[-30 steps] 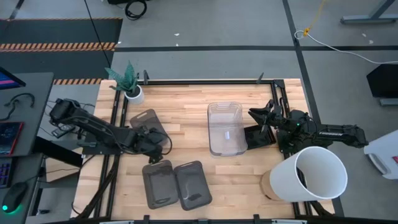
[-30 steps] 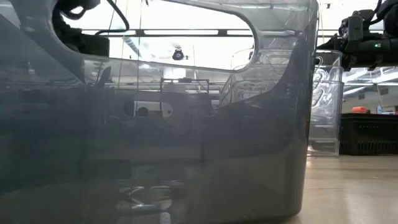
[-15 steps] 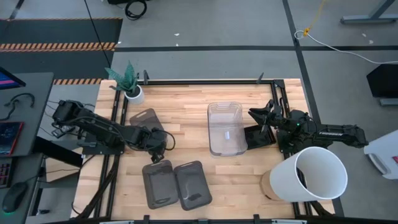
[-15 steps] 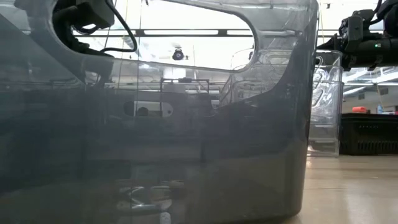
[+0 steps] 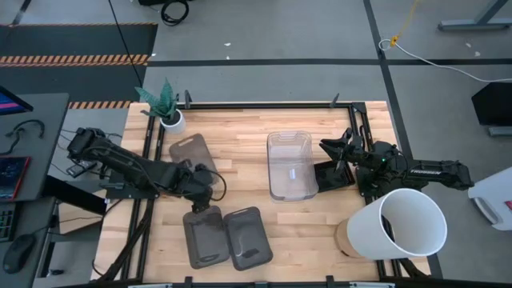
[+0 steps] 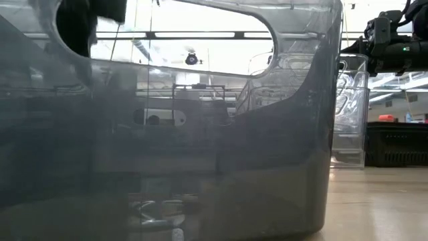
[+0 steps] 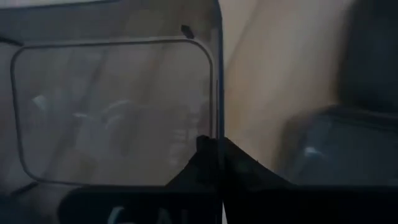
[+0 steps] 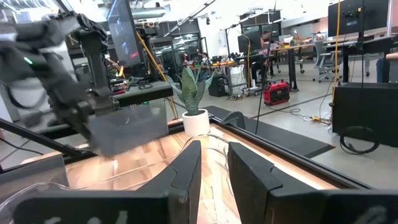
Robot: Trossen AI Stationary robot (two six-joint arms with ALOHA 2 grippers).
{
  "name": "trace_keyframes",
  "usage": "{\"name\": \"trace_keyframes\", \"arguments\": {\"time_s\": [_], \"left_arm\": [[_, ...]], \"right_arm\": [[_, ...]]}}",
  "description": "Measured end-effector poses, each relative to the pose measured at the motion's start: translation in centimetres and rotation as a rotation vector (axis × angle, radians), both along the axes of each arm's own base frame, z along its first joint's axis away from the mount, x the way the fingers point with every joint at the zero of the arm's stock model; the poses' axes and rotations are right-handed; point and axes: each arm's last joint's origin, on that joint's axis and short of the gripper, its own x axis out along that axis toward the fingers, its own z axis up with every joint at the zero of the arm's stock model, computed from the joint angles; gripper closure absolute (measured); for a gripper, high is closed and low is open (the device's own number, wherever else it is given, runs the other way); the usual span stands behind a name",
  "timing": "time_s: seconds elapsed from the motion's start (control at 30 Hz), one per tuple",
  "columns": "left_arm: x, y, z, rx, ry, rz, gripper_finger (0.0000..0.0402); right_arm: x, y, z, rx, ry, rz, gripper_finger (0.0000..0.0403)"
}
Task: Stack baskets by color
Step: Stack the top black transparent bin on the bottom left black transparent bin
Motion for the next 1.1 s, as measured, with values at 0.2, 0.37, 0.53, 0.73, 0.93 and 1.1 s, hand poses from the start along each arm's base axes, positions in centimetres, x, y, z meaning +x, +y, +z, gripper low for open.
{"name": "trace_keyframes", "arguments": {"time_s": [0.2,0.37,0.53,0.73,0.93,1.1], "left_arm": [[-0.1,-3.0,5.2,-0.04,-0.149,-0.096,0.0398],[-1.1,-5.9,8.8,-0.159,-0.275,-0.158,0.0397],[-2.4,-8.6,11.2,-0.283,-0.388,-0.214,0.0396],[-4.0,-10.7,12.2,-0.414,-0.426,-0.192,0.0396],[-5.2,-12.4,11.8,-0.506,-0.379,-0.147,0.0396],[-4.9,-13.6,10.8,-0.489,-0.352,-0.146,0.0395]], "right_arm": [[0.0,0.0,0.0,0.0,0.0,0.0,0.0317],[0.0,0.0,0.0,0.0,0.0,0.0,0.0317],[0.0,0.0,0.0,0.0,0.0,0.0,0.0317],[0.0,0.0,0.0,0.0,0.0,0.0,0.0317],[0.0,0.0,0.0,0.0,0.0,0.0,0.0317],[0.0,0.0,0.0,0.0,0.0,0.0,0.0317]]}}
